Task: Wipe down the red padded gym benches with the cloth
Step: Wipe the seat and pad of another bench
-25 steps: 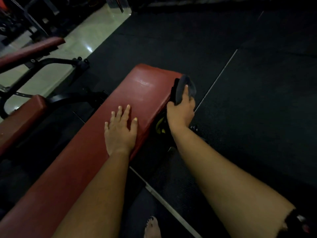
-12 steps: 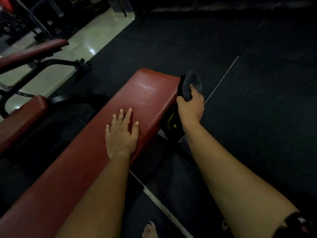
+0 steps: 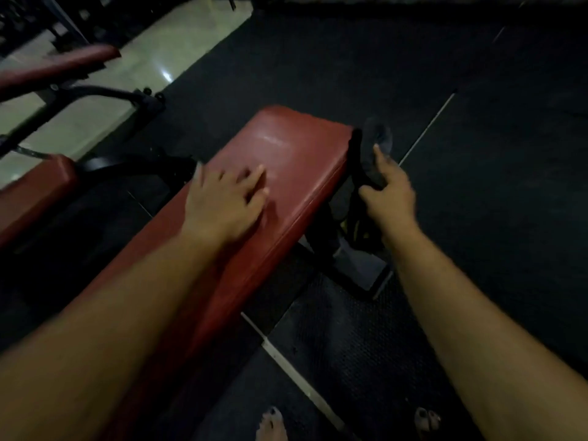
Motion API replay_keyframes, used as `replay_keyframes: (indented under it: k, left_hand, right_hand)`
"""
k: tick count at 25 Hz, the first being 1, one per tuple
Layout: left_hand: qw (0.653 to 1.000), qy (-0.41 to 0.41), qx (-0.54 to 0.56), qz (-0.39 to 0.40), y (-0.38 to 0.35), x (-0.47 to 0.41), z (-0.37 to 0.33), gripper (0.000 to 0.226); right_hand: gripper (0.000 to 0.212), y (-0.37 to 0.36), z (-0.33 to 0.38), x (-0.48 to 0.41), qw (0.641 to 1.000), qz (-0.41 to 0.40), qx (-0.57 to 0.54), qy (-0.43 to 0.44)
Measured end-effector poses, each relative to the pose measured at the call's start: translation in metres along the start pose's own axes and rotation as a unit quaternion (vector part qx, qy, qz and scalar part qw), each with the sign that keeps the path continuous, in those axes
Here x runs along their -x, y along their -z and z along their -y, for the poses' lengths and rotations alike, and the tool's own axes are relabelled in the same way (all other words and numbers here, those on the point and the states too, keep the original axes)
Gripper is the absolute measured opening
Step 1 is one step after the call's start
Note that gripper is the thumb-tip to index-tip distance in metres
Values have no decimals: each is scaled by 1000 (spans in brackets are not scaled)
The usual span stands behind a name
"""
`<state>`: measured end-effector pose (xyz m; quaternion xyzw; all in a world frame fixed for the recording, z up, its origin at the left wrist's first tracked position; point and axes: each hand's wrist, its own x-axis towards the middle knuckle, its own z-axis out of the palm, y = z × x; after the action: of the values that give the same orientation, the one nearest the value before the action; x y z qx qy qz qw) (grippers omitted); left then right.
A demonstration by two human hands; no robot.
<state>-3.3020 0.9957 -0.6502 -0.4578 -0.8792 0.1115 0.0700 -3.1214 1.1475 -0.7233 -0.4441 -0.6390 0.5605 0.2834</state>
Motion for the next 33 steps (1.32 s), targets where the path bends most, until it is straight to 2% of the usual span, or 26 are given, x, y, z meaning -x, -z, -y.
replay_keyframes:
  k: [2, 3, 6, 9, 10, 13, 14, 15, 17, 18, 19, 24, 25, 27, 29, 30, 33]
  left_hand:
    - [997, -69, -9, -13, 6, -52, 1, 63]
    - [997, -70, 10, -15, 1, -72, -5, 65]
    - [991, -13, 131, 12, -23, -71, -29, 67]
    - [980, -7, 199, 17, -28, -60, -34, 67]
    - [979, -8, 204, 17, -25, -61, -34, 67]
    - [980, 9, 201, 10, -21, -60, -35, 72]
    - [978, 19, 208, 8, -21, -59, -36, 74]
    - [976, 34, 216, 5, -23, -60, -36, 74]
    - [974, 57, 221, -7, -27, -60, -33, 73]
    - [974, 60, 218, -7, -27, -62, -32, 72]
    - [975, 59, 214, -6, -27, -64, -32, 72]
    - [974, 57, 217, -14, -28, -65, -30, 69]
    - [975, 57, 216, -15, -28, -65, -30, 68]
    - [975, 57, 213, -12, -28, -64, -31, 69]
    - [976, 59, 210, -17, -27, -64, -33, 68]
    - [976, 61, 209, -18, -27, -64, -33, 68]
    - [974, 61, 215, -17, -28, -64, -32, 68]
  right_hand:
    - [67, 7, 10, -28, 999, -38, 12, -4]
    - [63, 10, 23, -45, 998, -39, 43, -12]
    - [54, 26, 55, -76, 995, 63, 68, -47]
    - [54, 50, 69, -66, 976, 157, 119, -93]
    - [51, 50, 74, -72, 970, 158, 151, -102]
    - [50, 27, 112, -115, 970, 69, 219, -80]
    - [53, 11, 126, -129, 962, 85, 255, -52]
    - [58, -6, 138, -140, 942, 135, 307, -16]
    - [70, -35, 144, -150, 854, 267, 445, 49]
    - [75, -41, 142, -151, 808, 303, 501, 68]
    - [79, -40, 139, -151, 786, 315, 527, 68]
    - [74, 2, 127, -145, 822, 299, 478, -77]
    - [71, -2, 129, -149, 828, 292, 472, -79]
    - [68, -24, 137, -159, 822, 281, 495, -12]
    - [69, -49, 145, -160, 796, 287, 526, 82]
    - [70, -56, 147, -161, 784, 290, 540, 101]
    - [75, -39, 137, -158, 769, 299, 561, 65]
